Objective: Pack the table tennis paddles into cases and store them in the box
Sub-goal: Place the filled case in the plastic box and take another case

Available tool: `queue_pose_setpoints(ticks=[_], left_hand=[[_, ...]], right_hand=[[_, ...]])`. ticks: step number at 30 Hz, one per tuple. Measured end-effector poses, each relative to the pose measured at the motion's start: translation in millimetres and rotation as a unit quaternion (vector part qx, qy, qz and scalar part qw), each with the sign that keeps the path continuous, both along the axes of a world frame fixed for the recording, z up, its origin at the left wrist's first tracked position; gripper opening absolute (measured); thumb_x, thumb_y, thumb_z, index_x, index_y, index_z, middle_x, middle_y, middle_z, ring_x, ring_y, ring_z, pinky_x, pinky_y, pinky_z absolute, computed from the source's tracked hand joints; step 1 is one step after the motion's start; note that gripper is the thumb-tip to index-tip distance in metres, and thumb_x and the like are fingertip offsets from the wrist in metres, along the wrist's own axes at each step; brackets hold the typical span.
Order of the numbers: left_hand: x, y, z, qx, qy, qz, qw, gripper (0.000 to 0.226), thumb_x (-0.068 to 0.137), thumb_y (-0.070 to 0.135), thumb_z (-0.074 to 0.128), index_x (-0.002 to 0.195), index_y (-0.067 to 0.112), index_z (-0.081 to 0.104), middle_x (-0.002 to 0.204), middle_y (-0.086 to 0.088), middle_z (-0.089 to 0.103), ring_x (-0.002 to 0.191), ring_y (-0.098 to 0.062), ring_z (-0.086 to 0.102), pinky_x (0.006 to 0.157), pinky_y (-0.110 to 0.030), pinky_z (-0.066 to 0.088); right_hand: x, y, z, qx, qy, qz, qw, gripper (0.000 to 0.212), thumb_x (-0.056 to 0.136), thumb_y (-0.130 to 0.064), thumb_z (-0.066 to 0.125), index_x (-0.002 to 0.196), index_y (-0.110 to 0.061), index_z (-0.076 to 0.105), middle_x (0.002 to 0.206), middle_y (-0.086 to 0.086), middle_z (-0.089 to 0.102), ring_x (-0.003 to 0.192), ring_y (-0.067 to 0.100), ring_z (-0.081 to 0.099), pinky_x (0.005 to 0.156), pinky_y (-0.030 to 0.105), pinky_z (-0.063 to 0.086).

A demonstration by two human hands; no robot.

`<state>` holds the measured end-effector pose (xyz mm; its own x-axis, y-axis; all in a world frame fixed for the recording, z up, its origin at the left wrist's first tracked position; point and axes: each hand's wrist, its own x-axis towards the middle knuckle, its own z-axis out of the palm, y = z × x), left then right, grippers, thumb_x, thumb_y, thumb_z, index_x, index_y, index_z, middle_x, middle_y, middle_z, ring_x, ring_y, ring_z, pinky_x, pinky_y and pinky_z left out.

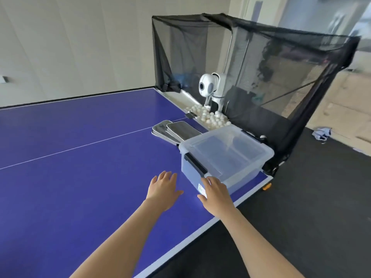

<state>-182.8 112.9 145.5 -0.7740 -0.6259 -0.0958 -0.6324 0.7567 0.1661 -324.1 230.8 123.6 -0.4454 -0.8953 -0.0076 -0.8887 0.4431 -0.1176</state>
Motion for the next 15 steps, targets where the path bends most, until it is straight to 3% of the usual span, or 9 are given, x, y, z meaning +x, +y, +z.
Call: queue_pose_setpoints(ticks=[8,15], left_hand=[[-118.4,23.5,23.3,-0.044,0.010,-0.077,0.996,0.065,0.098,0.051,0.039,0.151,0.018,0.023,0.157,-0.002,0.023,0.146,-0.020,0.017,0.117,-0.036,0.016],[-197.8,-4.1,3.4,-0.045,-0.005,-0.066,0.997,0.064,0.098,0.053,0.035,0.150,0.018,0.023,0.158,-0.004,0.022,0.147,-0.022,0.015,0.119,-0.041,0.015]], right_hand=[[-100.6,36.8,18.4,-0.007,0.029,-0.058,0.998,0.055,0.098,-0.039,0.044,0.145,-0.017,0.026,0.147,0.005,0.035,0.136,0.021,0.033,0.106,0.033,0.036],[-189.9,12.7,11.4,0.017,0.032,-0.056,0.998,0.057,0.098,-0.039,0.043,0.146,-0.014,0.025,0.148,0.006,0.034,0.138,0.023,0.028,0.106,0.037,0.035]])
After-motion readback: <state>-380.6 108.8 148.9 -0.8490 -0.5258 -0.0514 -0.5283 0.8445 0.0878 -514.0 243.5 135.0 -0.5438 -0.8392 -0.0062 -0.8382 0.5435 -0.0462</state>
